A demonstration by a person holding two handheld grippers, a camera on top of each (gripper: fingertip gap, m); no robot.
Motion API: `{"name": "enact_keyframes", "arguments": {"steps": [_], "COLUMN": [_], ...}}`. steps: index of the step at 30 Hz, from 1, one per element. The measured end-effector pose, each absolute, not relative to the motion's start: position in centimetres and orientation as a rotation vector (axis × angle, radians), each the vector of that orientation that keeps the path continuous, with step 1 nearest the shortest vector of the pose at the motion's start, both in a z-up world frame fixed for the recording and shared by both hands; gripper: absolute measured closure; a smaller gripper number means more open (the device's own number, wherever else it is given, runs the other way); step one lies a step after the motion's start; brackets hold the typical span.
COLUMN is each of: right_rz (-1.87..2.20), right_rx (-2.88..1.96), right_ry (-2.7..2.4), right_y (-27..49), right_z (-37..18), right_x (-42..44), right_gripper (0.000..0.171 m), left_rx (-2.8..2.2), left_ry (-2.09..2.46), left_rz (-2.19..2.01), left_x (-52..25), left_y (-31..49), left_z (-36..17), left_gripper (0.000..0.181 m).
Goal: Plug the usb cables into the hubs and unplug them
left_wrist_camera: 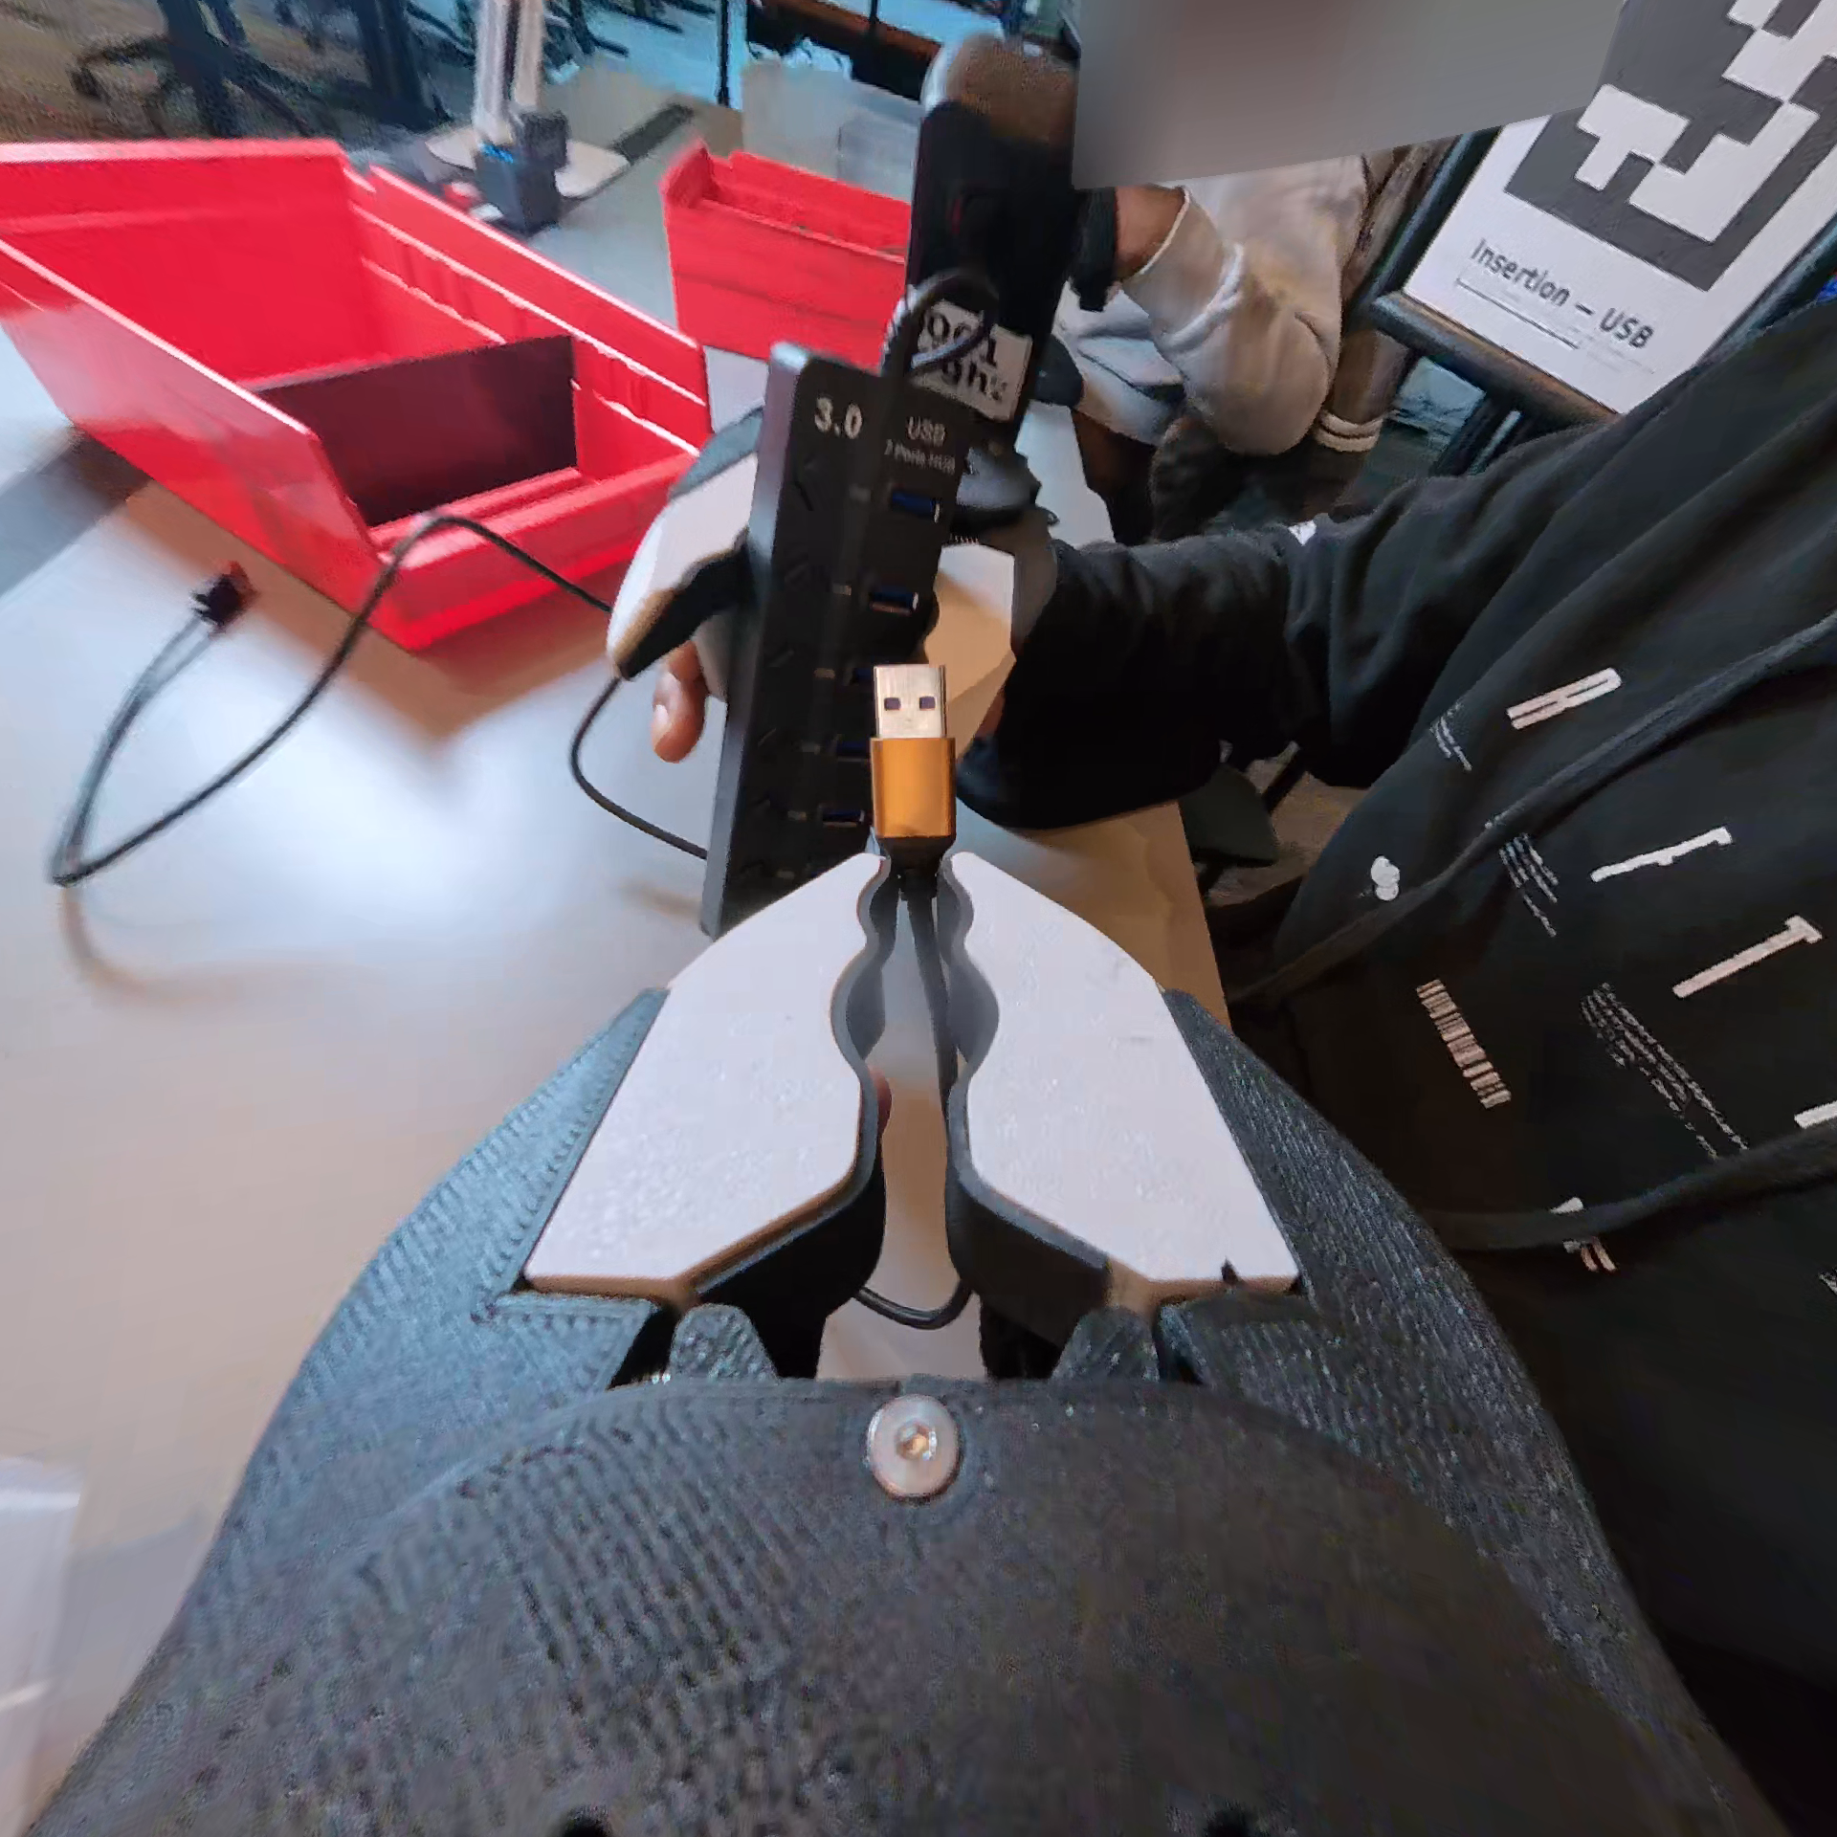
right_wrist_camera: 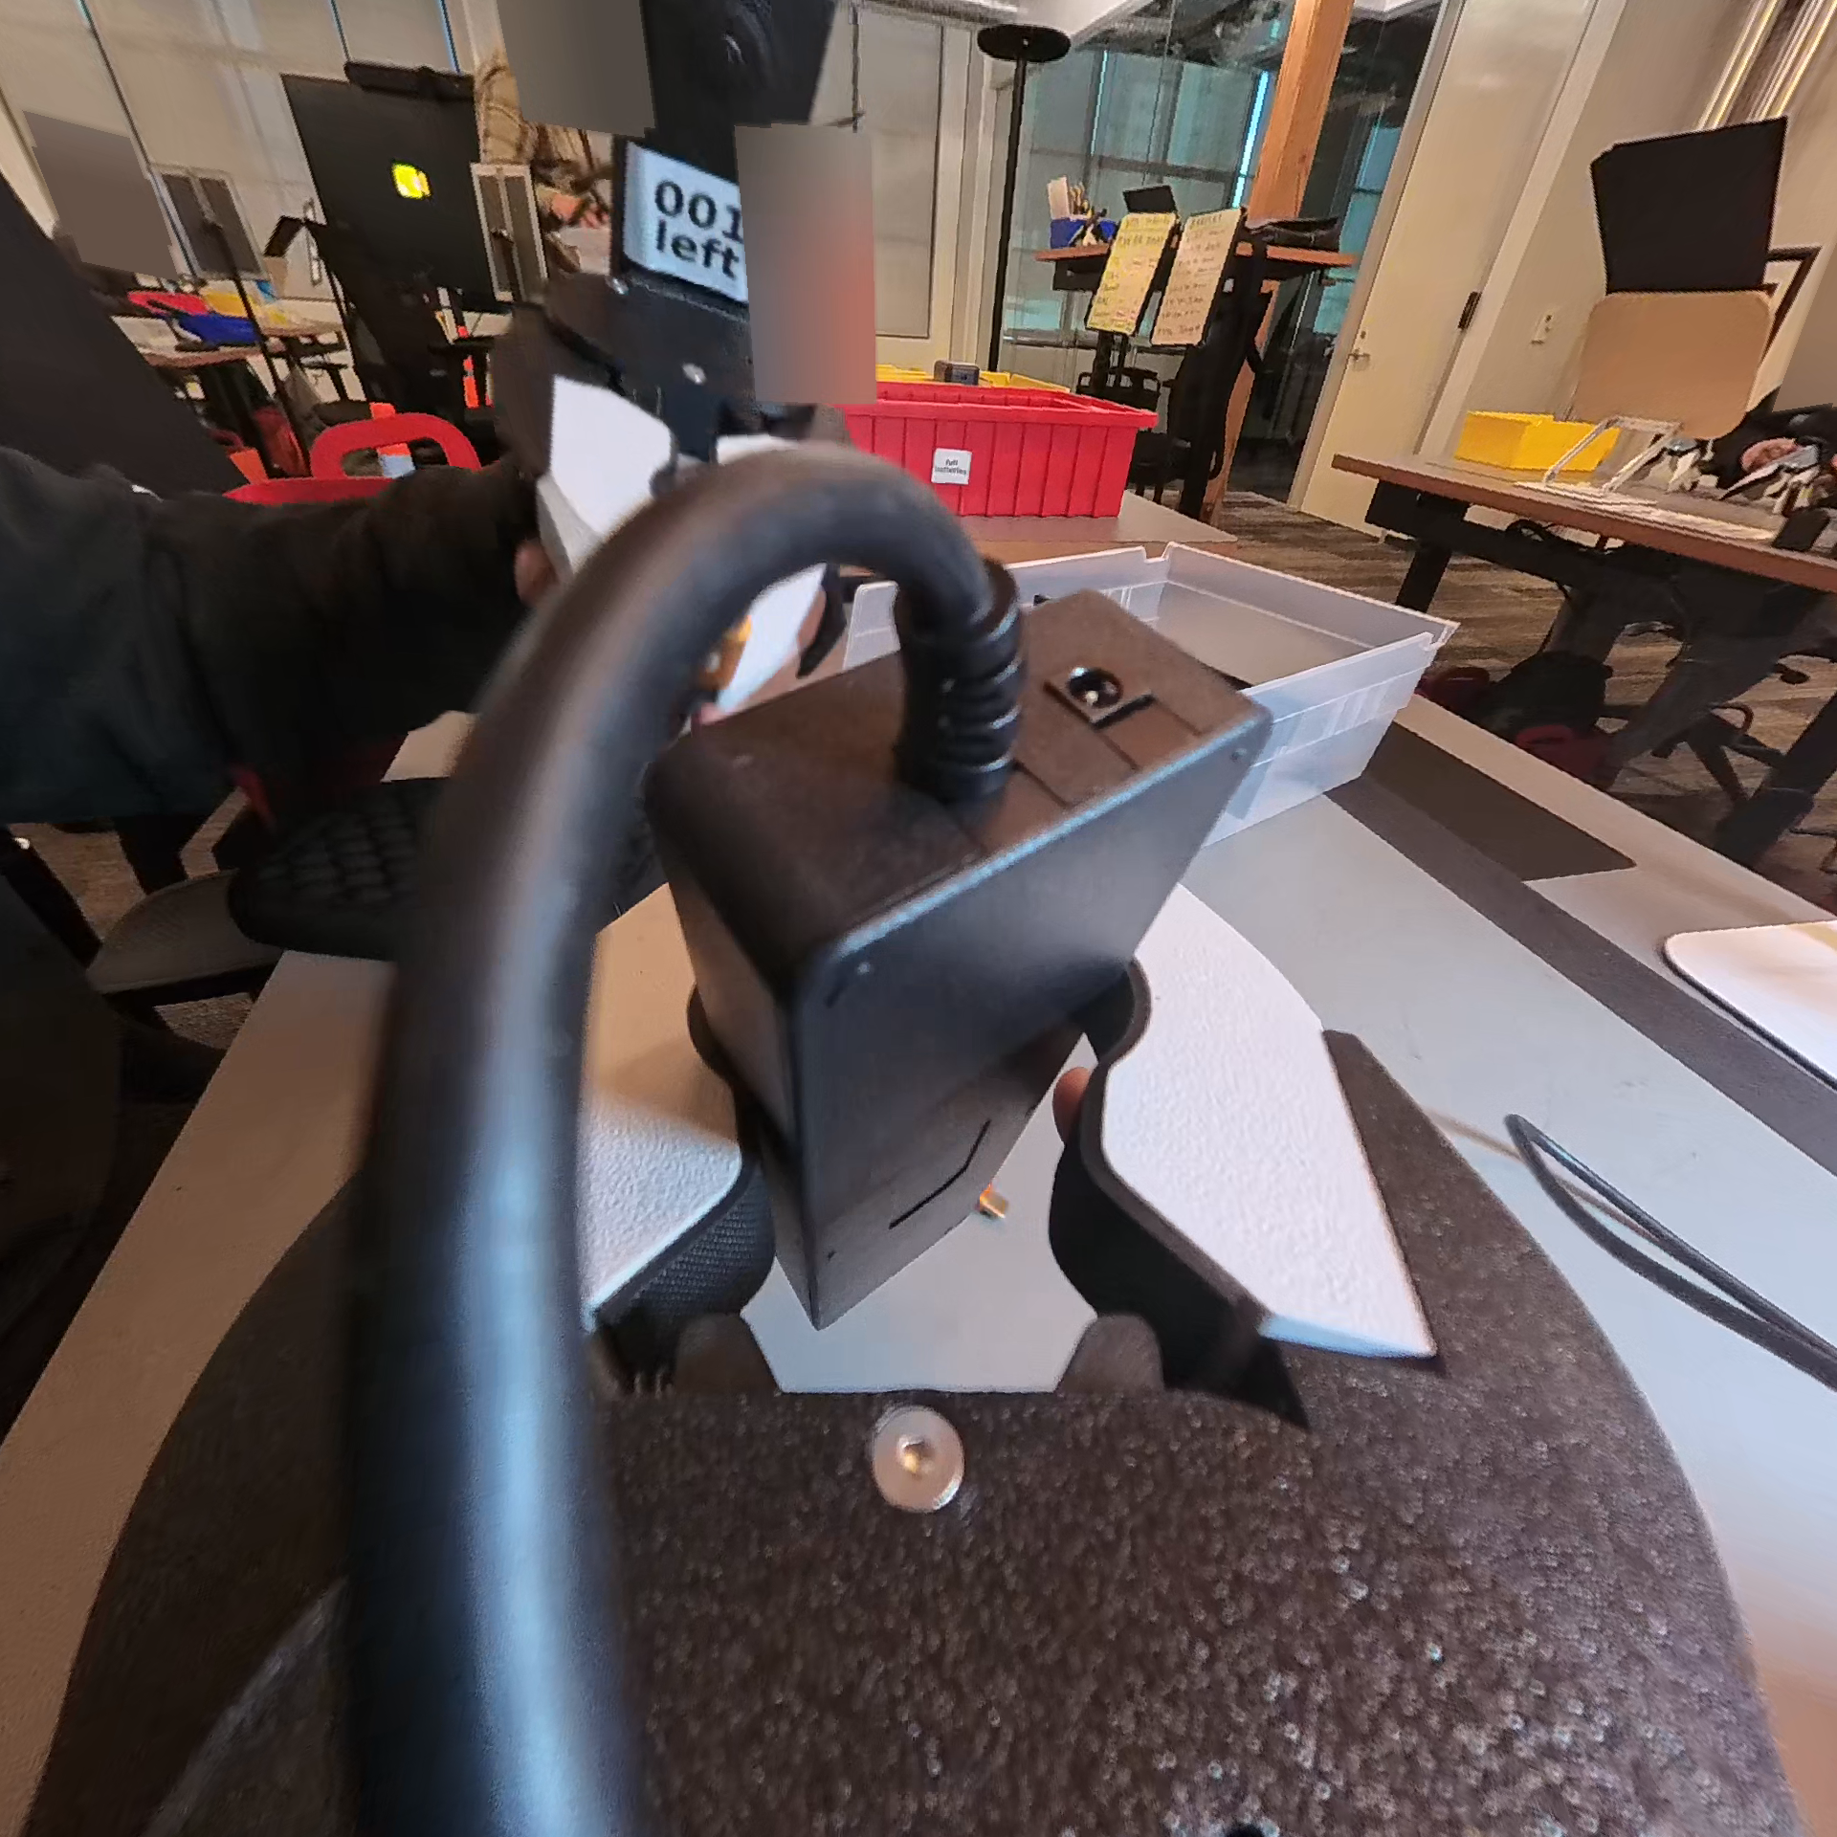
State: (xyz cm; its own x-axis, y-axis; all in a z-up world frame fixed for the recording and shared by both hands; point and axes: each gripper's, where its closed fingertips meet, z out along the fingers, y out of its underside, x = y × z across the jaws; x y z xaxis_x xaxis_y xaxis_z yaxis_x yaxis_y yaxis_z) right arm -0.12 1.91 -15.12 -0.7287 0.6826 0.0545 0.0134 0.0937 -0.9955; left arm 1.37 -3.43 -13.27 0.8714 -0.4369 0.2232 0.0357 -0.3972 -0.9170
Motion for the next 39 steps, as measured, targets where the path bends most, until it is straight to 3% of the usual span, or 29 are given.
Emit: {"name": "enact_keyframes", "arguments": {"steps": [6, 10, 16, 18, 20, 24, 29, 33, 35, 39], "right_rz": [1.750, 1.900, 2.125, 2.148, 2.153, 2.126, 2.090, 2.021, 2.016, 1.995], "right_rx": [-0.721, -0.770, -0.879, -0.890, -0.890, -0.802, -0.716, -0.780, -0.808, -0.825], "right_ry": [-1.832, -1.751, -1.556, -1.530, -1.526, -1.660, -1.945, -2.025, -2.025, -1.974], "right_y": [2.5, 3.0, 4.3, 4.3, 4.2, 4.0, 2.0, 0.1, 0.2, 0.8], "right_z": [-14.7, -13.3, -11.3, -11.0, -10.9, -11.1, -13.9, -16.1, -16.4, -15.9], "right_x": [-0.2, -0.1, -0.3, -0.3, -0.3, 0.6, 1.8, 1.2, 0.9, 0.5], "right_gripper": [0.102, 0.098, 0.100, 0.098, 0.098, 0.101, 0.089, 0.092, 0.105, 0.106], "left_rx": [-1.985, -2.065, -2.110, -2.026, -1.998, -1.926, -1.842, -1.830, -1.840, -1.816], "left_ry": [0.104, 0.163, 0.279, 0.239, 0.255, 0.257, 0.166, 0.149, 0.159, 0.119], "left_rz": [-0.056, 0.076, -0.065, -0.073, -0.052, -0.384, -0.836, -0.870, -0.833, -0.775], "left_x": [-5.0, -3.6, 3.2, 3.7, 3.5, 4.1, 4.8, 4.9, 4.8, 3.7], "left_y": [-2.9, -1.1, 4.5, 6.1, 6.7, 4.7, 2.1, 2.0, 2.0, 2.1], "left_z": [-12.0, -14.8, -22.6, -22.3, -22.1, -20.2, -19.6, -19.8, -20.0, -19.2], "left_gripper": [0.171, 0.124, 0.090, 0.098, 0.122, 0.124, 0.124, 0.124, 0.124, 0.126]}}
